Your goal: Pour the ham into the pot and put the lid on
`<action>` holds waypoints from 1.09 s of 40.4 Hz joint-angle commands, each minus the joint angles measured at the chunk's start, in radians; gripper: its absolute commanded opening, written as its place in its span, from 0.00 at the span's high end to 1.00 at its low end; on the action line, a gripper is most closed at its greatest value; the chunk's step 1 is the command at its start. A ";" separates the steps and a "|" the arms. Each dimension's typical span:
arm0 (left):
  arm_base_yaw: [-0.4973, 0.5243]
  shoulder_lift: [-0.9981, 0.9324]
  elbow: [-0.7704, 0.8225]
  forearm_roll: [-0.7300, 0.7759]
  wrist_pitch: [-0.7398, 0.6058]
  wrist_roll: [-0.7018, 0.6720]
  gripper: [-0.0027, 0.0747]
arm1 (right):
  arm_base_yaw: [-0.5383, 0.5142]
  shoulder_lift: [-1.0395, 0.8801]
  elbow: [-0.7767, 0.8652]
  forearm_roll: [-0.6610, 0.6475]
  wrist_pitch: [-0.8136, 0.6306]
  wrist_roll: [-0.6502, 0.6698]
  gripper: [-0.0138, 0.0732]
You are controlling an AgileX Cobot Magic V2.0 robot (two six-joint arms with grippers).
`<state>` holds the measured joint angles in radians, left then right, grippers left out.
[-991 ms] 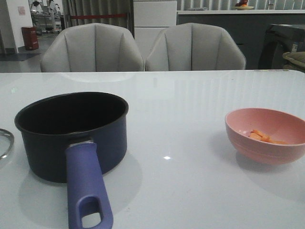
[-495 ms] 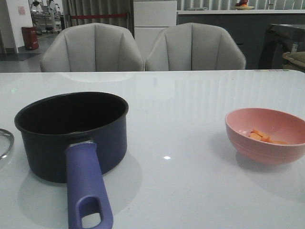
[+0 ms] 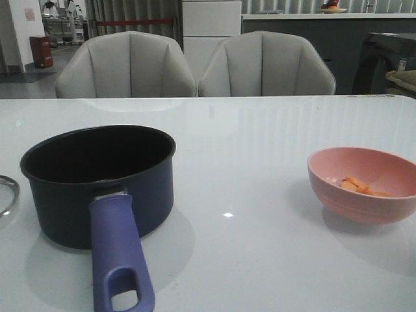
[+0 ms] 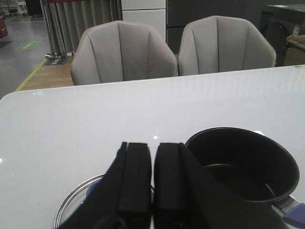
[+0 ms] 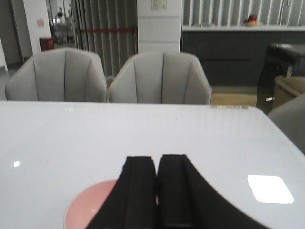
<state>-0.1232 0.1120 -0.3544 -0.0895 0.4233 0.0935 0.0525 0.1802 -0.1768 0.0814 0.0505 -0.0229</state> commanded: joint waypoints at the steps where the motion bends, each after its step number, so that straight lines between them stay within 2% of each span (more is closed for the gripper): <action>1: -0.007 0.011 -0.026 -0.009 -0.085 -0.003 0.82 | -0.005 0.130 -0.123 0.000 0.048 0.005 0.67; 6: -0.007 0.011 -0.026 -0.007 -0.085 -0.003 0.82 | -0.005 0.237 -0.181 0.001 0.168 0.005 0.67; 20: -0.007 0.011 -0.026 -0.002 -0.085 -0.003 0.82 | -0.005 0.359 -0.192 0.071 0.171 0.005 0.66; 24: -0.007 0.011 -0.026 -0.002 -0.085 -0.003 0.82 | -0.005 0.406 -0.222 0.071 0.191 0.005 0.58; 30: -0.007 0.011 -0.026 -0.002 -0.086 -0.003 0.82 | -0.005 0.524 -0.303 0.112 0.252 0.005 0.33; 32: -0.007 0.011 -0.026 -0.002 -0.086 -0.003 0.82 | -0.005 0.563 -0.331 0.127 0.275 0.005 0.29; 44: -0.007 0.011 -0.026 -0.002 -0.086 -0.003 0.82 | -0.008 0.864 -0.556 0.144 0.492 0.002 0.29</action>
<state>-0.1232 0.1120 -0.3521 -0.0877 0.4233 0.0935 0.0525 0.9768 -0.6491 0.2194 0.5431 -0.0162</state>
